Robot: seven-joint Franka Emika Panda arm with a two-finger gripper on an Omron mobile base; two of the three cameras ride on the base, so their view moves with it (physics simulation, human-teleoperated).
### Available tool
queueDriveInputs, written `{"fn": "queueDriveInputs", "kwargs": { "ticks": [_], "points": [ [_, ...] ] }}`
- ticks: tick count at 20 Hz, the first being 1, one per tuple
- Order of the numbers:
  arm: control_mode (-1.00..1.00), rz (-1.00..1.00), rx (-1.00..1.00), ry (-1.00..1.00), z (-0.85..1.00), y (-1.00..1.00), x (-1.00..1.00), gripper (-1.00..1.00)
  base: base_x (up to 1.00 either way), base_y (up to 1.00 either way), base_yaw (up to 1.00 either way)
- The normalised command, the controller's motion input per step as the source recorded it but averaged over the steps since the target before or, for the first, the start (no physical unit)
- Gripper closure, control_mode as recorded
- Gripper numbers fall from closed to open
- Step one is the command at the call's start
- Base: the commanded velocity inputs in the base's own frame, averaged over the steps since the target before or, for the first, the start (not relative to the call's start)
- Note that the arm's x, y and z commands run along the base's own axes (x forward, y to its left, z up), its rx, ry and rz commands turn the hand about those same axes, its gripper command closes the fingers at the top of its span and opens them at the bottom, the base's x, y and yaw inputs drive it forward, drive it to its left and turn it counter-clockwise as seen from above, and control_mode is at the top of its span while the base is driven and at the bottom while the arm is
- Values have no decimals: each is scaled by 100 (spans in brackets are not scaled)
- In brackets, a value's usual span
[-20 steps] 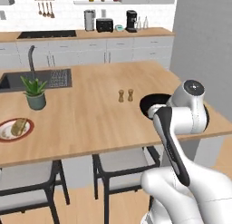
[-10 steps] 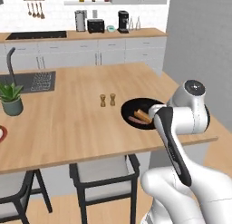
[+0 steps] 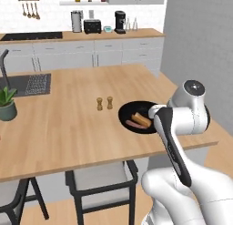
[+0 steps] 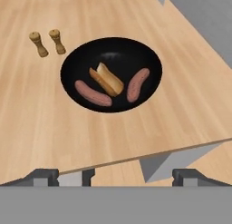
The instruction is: Place one bun and one sausage from the bowl on each plate.
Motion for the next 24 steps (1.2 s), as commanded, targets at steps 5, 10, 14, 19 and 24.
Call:
{"fn": "queueDriveInputs", "kwargs": {
  "ticks": [5,10,14,19,24],
  "points": [
    [100,0,0,0,0,0,0,-100,26,-48,-9],
    [100,0,0,0,0,0,0,-100,28,-38,-7],
    [-100,-3,0,3,0,-16,26,-100,15,-12,-2],
    [-100,-9,2,13,0,-45,95,-100,0,0,0],
    [-100,-9,2,12,-14,-42,92,-100,0,0,0]
  ]
}}
